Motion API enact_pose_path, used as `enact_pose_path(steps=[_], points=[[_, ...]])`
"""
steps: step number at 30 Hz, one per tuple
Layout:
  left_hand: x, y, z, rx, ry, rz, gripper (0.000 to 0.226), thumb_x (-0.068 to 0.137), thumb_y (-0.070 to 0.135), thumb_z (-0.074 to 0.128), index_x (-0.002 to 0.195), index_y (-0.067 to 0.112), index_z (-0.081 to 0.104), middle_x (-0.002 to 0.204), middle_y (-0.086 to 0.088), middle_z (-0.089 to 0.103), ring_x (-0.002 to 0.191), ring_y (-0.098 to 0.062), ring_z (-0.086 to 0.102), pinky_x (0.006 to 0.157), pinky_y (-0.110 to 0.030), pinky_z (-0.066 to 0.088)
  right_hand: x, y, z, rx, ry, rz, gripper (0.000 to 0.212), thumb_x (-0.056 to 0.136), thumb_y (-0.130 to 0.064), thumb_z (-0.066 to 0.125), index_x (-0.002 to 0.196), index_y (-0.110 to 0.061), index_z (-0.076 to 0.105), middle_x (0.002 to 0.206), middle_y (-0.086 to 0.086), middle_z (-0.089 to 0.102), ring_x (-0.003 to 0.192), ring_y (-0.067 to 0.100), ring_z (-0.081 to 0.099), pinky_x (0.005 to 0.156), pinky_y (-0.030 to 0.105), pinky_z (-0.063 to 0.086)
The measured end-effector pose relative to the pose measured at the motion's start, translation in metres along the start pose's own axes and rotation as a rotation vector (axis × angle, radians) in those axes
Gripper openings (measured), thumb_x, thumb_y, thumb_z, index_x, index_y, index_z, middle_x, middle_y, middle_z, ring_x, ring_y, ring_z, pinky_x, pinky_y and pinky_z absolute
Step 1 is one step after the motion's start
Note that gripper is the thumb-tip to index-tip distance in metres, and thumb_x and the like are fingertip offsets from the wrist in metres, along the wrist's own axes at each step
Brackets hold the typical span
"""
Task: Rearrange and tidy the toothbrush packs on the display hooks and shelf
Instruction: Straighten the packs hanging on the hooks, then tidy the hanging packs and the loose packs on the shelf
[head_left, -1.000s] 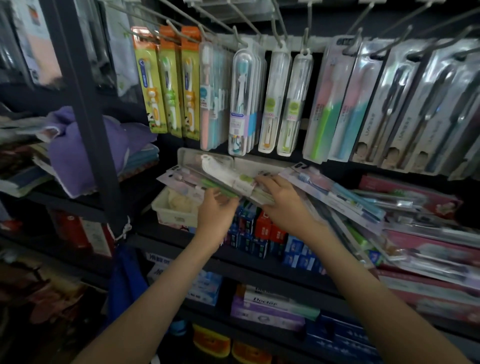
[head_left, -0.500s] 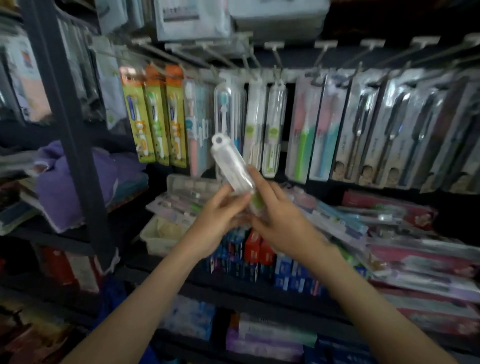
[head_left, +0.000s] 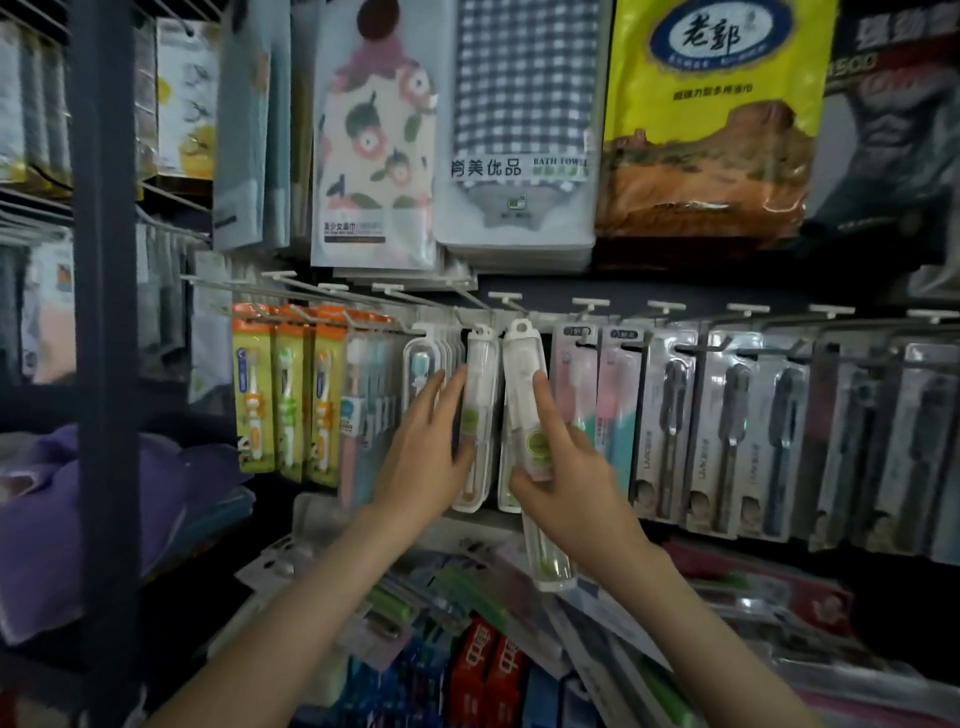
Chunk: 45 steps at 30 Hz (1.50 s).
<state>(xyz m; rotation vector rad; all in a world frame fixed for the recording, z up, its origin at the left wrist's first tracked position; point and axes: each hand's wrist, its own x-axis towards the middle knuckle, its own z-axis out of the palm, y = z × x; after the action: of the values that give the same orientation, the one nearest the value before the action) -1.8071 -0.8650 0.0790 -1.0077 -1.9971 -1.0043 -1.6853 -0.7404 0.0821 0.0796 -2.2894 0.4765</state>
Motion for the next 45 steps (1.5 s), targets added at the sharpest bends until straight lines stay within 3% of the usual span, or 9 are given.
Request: enact_pose_path(steps=[6, 10, 13, 15, 20, 25, 30, 36, 45], points=[[0.004, 0.009, -0.001, -0.115, 0.05, 0.088, 0.077, 0.093, 0.009, 0.052, 0.145, 0.039, 0.004, 0.154, 0.009, 0.018, 0.13, 0.01, 0.007, 0.107, -0.016, 0.014, -0.008, -0.004, 0.003, 0.019, 0.014, -0.035, 0.089, 0.09, -0.027, 0.055, 0.146, -0.043, -0.013, 0.103, -0.002, 0.048, 0.066, 0.01, 0.051, 0.059, 0.025, 0.042], [0.003, 0.006, -0.004, -0.183, 0.07, 0.055, 0.081, 0.093, 0.003, 0.047, 0.138, 0.051, -0.002, 0.151, 0.015, 0.017, 0.139, 0.0, 0.014, 0.106, -0.016, 0.019, -0.004, -0.004, 0.004, 0.012, 0.021, -0.017, 0.088, 0.089, -0.027, 0.054, 0.146, -0.041, -0.012, 0.097, -0.002, 0.048, 0.07, 0.012, 0.051, 0.061, 0.025, 0.043], [-0.001, 0.006, -0.004, -0.229, 0.067, 0.031, 0.091, 0.089, -0.008, 0.044, 0.134, 0.055, -0.004, 0.155, 0.01, 0.015, 0.14, -0.003, 0.016, 0.093, 0.005, 0.016, 0.008, -0.004, 0.006, 0.006, -0.034, 0.059, 0.086, 0.09, -0.027, 0.053, 0.148, -0.037, -0.01, 0.092, 0.001, 0.048, 0.07, 0.013, 0.049, 0.063, 0.026, 0.038], [-0.005, 0.003, -0.003, -0.19, 0.067, 0.037, 0.091, 0.088, -0.009, 0.044, 0.136, 0.052, -0.004, 0.154, 0.011, 0.013, 0.14, -0.004, 0.014, 0.089, 0.009, 0.015, 0.018, -0.003, 0.012, 0.014, -0.061, 0.141, 0.085, 0.092, -0.028, 0.052, 0.149, -0.034, -0.011, 0.095, 0.003, 0.049, 0.074, 0.015, 0.049, 0.067, 0.028, 0.038], [-0.012, -0.002, 0.006, -0.053, 0.046, -0.032, 0.09, 0.086, -0.006, 0.05, 0.15, 0.03, -0.002, 0.157, -0.002, 0.014, 0.142, -0.018, 0.018, 0.112, -0.03, 0.028, 0.049, 0.02, 0.048, -0.094, -0.074, 0.285, 0.087, 0.094, -0.029, 0.047, 0.145, -0.031, -0.024, 0.123, 0.018, 0.049, 0.09, 0.029, 0.056, 0.072, 0.034, 0.044], [-0.026, -0.005, 0.012, 0.085, -0.043, -0.075, 0.089, 0.085, 0.001, 0.053, 0.15, 0.022, -0.005, 0.157, -0.011, 0.011, 0.141, -0.029, 0.018, 0.115, -0.043, 0.022, 0.057, 0.021, 0.07, -0.176, -0.058, 0.389, 0.094, 0.092, -0.008, 0.047, 0.143, -0.028, -0.03, 0.137, 0.024, 0.038, 0.093, 0.033, 0.06, 0.071, 0.037, 0.049], [-0.079, -0.014, -0.005, 0.081, -0.083, -0.014, 0.077, 0.087, 0.003, 0.052, 0.151, 0.017, 0.012, 0.152, -0.015, 0.025, 0.137, -0.034, 0.028, 0.111, -0.046, 0.029, 0.011, -0.01, 0.07, -0.197, -0.039, 0.347, 0.084, 0.091, -0.01, 0.049, 0.15, -0.023, -0.009, 0.144, 0.018, 0.033, 0.099, 0.033, 0.057, 0.07, 0.039, 0.051], [-0.162, 0.02, -0.009, -0.075, -0.279, -0.007, 0.056, 0.089, 0.007, 0.054, 0.142, 0.003, 0.035, 0.143, -0.018, 0.04, 0.13, -0.032, 0.04, 0.107, -0.04, 0.034, -0.101, -0.047, 0.064, -0.183, -0.062, 0.267, 0.043, 0.091, -0.007, 0.05, 0.132, -0.003, 0.044, 0.124, 0.019, 0.053, 0.106, 0.035, 0.055, 0.079, 0.04, 0.046], [-0.306, 0.112, 0.037, -0.25, -0.701, -0.064, 0.056, 0.098, 0.022, 0.047, 0.148, 0.015, 0.024, 0.148, -0.004, 0.034, 0.131, -0.02, 0.039, 0.097, -0.03, 0.042, -0.301, -0.018, 0.01, -0.179, -0.213, 0.585, 0.035, 0.095, -0.019, 0.05, 0.129, -0.012, 0.05, 0.117, 0.006, 0.056, 0.096, 0.023, 0.06, 0.076, 0.04, 0.051]])
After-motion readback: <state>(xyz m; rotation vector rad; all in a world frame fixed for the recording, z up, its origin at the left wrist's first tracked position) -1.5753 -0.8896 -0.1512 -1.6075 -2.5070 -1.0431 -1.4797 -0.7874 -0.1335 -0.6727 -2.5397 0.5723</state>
